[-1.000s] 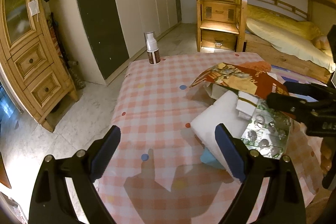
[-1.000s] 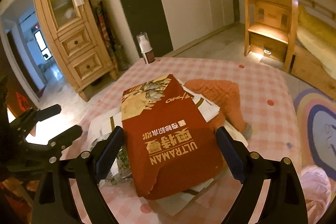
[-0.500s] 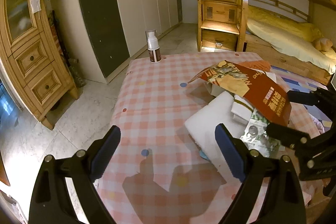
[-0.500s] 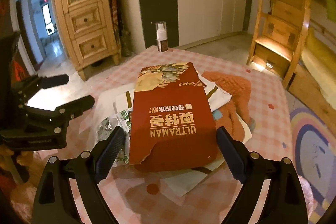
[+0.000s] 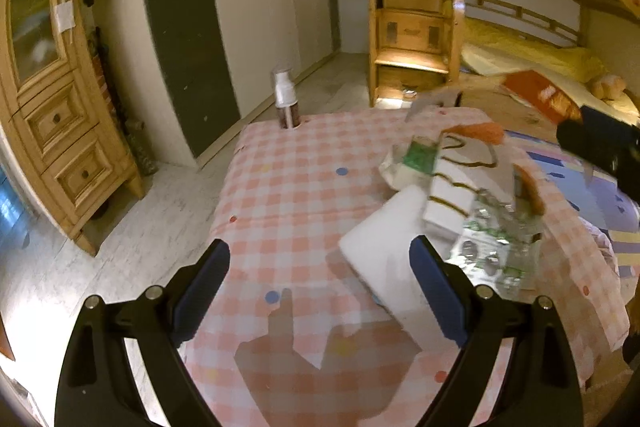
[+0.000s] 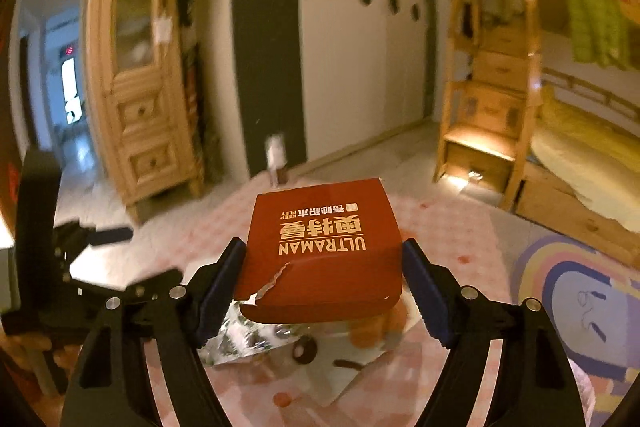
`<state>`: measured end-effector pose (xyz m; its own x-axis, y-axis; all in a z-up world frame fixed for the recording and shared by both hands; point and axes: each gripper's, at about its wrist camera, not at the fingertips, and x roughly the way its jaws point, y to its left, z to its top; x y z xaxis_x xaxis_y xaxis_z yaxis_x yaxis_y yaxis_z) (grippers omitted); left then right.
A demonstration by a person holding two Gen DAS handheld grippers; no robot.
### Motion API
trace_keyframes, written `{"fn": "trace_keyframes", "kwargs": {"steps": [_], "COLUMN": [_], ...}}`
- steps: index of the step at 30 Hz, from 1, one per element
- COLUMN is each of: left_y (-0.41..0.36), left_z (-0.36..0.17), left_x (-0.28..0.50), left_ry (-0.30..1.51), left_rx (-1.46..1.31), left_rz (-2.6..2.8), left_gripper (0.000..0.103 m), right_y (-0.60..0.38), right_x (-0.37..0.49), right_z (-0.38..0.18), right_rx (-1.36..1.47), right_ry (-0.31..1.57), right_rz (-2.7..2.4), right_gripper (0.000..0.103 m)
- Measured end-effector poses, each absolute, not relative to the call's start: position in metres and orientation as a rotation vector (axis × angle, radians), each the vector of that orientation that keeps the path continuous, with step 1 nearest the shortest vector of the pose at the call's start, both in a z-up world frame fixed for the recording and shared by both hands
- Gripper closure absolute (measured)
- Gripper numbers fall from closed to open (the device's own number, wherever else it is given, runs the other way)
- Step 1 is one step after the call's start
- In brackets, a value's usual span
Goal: Collect trash
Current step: 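Lift the red box with the right tool while the left tool grasps the blister pack, then carry the red box and blister pack to the bin and release both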
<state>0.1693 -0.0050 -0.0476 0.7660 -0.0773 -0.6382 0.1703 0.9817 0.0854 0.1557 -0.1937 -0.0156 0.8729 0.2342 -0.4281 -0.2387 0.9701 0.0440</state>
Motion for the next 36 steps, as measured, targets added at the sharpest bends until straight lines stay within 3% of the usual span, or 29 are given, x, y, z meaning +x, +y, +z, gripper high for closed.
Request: {"fn": "trace_keyframes", "kwargs": {"steps": [17, 27, 36], "left_y": [-0.063, -0.059, -0.056], "left_z": [-0.065, -0.068, -0.031], "left_x": [0.149, 0.147, 0.119], "left_ry": [0.713, 0.708, 0.515], "left_rx": [0.277, 0.307, 0.177], "left_rz": [-0.405, -0.422, -0.499], "left_gripper": [0.015, 0.045, 0.046], "right_y": [-0.258, -0.261, -0.271], "right_x": [0.131, 0.129, 0.117], "right_z": [-0.02, -0.022, -0.018], "right_rx": [0.068, 0.074, 0.083], "right_ry": [0.469, 0.472, 0.435], "right_rz": [0.034, 0.048, -0.003], "right_gripper": [0.025, 0.025, 0.025]}}
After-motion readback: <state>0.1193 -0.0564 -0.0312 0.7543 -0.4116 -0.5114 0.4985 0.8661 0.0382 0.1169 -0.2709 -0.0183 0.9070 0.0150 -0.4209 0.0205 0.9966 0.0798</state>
